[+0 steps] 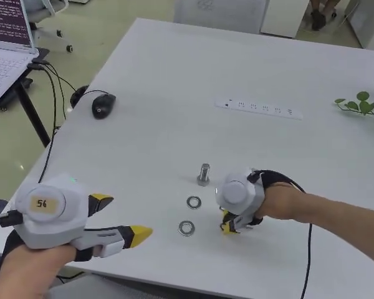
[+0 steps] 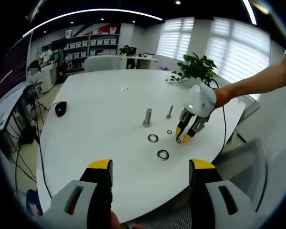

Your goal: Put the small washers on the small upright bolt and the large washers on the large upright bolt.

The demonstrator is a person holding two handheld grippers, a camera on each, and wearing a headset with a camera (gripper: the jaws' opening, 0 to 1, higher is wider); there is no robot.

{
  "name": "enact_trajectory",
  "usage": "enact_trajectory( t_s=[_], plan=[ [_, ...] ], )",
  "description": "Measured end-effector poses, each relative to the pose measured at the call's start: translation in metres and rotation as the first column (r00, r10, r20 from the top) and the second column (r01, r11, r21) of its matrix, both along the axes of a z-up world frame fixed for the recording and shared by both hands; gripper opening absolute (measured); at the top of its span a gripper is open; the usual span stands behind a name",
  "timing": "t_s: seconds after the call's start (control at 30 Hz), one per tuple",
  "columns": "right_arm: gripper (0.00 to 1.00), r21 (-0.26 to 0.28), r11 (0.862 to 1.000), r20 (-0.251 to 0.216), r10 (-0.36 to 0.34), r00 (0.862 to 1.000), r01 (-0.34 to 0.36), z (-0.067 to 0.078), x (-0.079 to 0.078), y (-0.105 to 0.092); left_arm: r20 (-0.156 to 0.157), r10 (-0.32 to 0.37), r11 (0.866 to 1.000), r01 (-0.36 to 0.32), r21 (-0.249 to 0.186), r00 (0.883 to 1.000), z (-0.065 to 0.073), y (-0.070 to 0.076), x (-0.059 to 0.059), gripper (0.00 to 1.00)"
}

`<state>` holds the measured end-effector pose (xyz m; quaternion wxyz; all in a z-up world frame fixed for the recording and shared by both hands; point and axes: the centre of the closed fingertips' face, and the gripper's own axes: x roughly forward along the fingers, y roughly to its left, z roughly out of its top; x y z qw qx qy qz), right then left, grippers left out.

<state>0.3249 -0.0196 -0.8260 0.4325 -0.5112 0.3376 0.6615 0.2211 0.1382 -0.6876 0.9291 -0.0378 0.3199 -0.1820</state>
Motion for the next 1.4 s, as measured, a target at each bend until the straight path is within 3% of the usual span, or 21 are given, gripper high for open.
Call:
enact_trajectory(
  t_s=[0.2, 0.47, 0.7, 0.9, 1.03, 1.17, 1.27, 1.4],
  plan=[
    [0.14, -0.008, 1.0, 0.019, 0.02, 1.0, -0.02, 0.0, 0.001, 0.0, -0.003, 0.005, 1.0, -0.005, 0.0, 1.0, -0.001, 0.001, 0.0, 0.64],
    [0.13, 0.034, 0.995, -0.005, -0.089, 0.996, 0.089, 0.0, 0.003, -0.001, -0.003, 0.003, 1.0, -0.003, 0.003, 1.0, -0.001, 0.0, 0.001, 0.64],
    [0.13, 0.055, 0.983, -0.032, -0.171, 0.985, 0.173, 0.0, 0.006, -0.002, -0.003, 0.008, 1.0, -0.008, 0.004, 1.0, 0.0, 0.003, 0.0, 0.64],
    [0.13, 0.095, 0.958, -0.065, -0.266, 0.962, 0.272, 0.01, 0.014, -0.009, -0.003, 0.013, 1.0, -0.013, 0.004, 1.0, 0.0, 0.005, 0.0, 0.64],
    [0.13, 0.112, 0.933, -0.081, -0.335, 0.939, 0.343, 0.015, 0.025, -0.021, -0.002, 0.011, 1.0, -0.011, 0.002, 1.0, 0.0, 0.004, 0.0, 0.64],
    [0.13, 0.129, 0.907, -0.082, -0.393, 0.916, 0.401, 0.023, 0.036, -0.035, -0.001, 0.007, 1.0, -0.007, 0.0, 1.0, 0.001, 0.002, 0.001, 0.64],
    [0.13, 0.137, 0.901, -0.075, -0.405, 0.911, 0.412, 0.028, 0.042, -0.046, 0.0, 0.003, 1.0, -0.003, 0.0, 1.0, 0.0, 0.002, 0.002, 0.64],
    [0.13, 0.146, 0.883, -0.058, -0.442, 0.895, 0.446, 0.033, 0.054, -0.061, 0.0, -0.001, 1.0, 0.001, -0.002, 1.0, 0.0, 0.002, 0.002, 0.64]
  ],
)
